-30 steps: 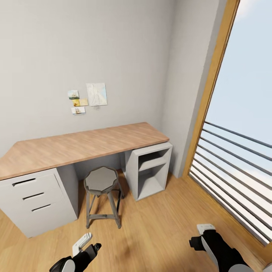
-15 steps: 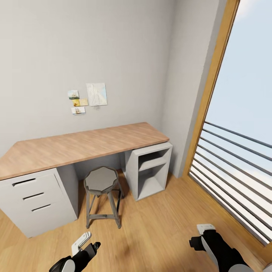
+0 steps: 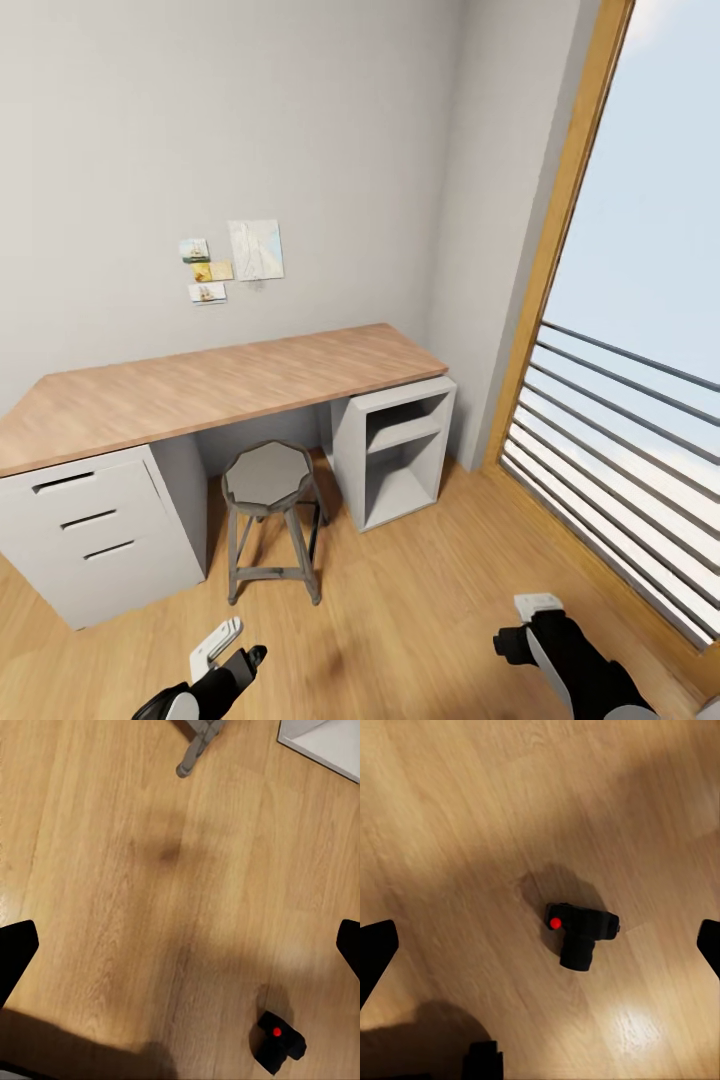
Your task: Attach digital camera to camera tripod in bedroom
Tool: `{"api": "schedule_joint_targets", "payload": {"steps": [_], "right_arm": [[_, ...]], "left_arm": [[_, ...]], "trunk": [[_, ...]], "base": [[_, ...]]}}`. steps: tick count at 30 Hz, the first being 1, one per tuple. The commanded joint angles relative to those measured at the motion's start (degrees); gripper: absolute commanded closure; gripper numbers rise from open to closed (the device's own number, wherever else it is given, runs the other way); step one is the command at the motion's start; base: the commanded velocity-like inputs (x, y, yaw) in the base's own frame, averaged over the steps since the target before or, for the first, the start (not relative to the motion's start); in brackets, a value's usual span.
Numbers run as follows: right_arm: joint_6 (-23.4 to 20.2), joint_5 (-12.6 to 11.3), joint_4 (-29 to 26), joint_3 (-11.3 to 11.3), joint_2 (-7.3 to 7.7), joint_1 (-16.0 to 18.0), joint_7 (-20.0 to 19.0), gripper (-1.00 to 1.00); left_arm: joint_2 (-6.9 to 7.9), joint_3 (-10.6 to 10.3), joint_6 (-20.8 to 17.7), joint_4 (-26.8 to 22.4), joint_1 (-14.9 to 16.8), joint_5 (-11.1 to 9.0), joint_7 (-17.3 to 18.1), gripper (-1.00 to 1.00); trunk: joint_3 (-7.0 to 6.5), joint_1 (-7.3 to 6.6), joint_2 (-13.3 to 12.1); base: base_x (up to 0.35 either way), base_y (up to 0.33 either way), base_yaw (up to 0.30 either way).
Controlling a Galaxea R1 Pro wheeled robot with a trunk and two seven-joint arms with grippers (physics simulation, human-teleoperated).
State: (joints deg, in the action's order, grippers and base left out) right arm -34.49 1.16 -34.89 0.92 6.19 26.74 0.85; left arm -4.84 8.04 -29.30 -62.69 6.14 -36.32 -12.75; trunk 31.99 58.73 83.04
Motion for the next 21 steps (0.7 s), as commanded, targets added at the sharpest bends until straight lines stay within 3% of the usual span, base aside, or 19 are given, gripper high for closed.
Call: {"api": "schedule_joint_targets", "payload": {"steps": [1, 21], "right_arm": [[-0.31, 0.08, -0.34, 0.17, -0.12, -0.15, 0.04, -1.00], [-0.28, -0.01, -1.36, 0.50, -0.62, -0.78, -0.22, -1.00]], "left_arm": [[-0.05, 0.06, -0.26, -0.11, -0.06, -0.59, -0.41, -1.00], [-0.08, -0.12, -0.23, -0.15, -0.41, -0.51, -0.31, -1.00]], "trunk": [[0.06, 0.00, 0.03], [0.06, 0.00, 0.03]], "base": [[0.000, 0.000, 0.000], [0.000, 0.000, 0.000]]}}
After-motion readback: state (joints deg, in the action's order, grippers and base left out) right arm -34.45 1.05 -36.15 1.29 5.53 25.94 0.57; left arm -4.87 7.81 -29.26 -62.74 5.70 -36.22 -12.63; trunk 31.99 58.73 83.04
